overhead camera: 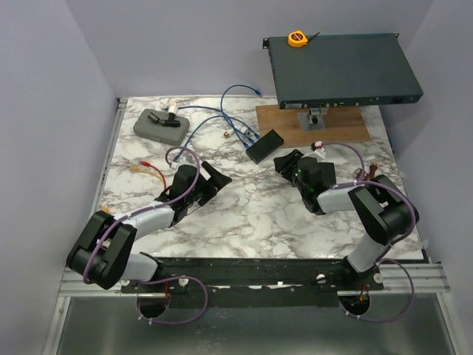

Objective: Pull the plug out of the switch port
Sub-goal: Move the switch port to the center of the board.

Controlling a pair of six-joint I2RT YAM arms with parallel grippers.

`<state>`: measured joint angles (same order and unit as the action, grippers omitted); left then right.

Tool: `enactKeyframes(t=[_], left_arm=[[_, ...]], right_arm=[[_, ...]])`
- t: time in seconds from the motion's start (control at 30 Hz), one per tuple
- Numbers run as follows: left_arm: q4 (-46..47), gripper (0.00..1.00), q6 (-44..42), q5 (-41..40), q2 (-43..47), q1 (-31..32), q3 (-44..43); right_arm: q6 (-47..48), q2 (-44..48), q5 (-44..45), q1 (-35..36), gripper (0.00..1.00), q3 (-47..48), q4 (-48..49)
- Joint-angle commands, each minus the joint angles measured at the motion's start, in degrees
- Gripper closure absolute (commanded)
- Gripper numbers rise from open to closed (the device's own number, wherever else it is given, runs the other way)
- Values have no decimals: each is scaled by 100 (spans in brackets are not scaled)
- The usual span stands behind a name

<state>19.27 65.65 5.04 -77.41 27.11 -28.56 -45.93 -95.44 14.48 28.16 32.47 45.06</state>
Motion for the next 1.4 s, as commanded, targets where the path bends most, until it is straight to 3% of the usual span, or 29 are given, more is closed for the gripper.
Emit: enactKeyframes(t=[0.0,0.27,0.93,1.37], left_arm=[[-42,10,93,184,479,13,368],[-345,10,-66,68,1089,12,533],[-56,10,75,155,1122,8,810],[109,10,163,258,1119,9,902]], right_arm=[[-498,-512,479,-62,49,418,968],[-1445,-1218,306,-535,47,961,1066],[-1568,-2370,-225,-821,48,2184,203],[-1505,-2468,-867,-676,63,2365,-276]])
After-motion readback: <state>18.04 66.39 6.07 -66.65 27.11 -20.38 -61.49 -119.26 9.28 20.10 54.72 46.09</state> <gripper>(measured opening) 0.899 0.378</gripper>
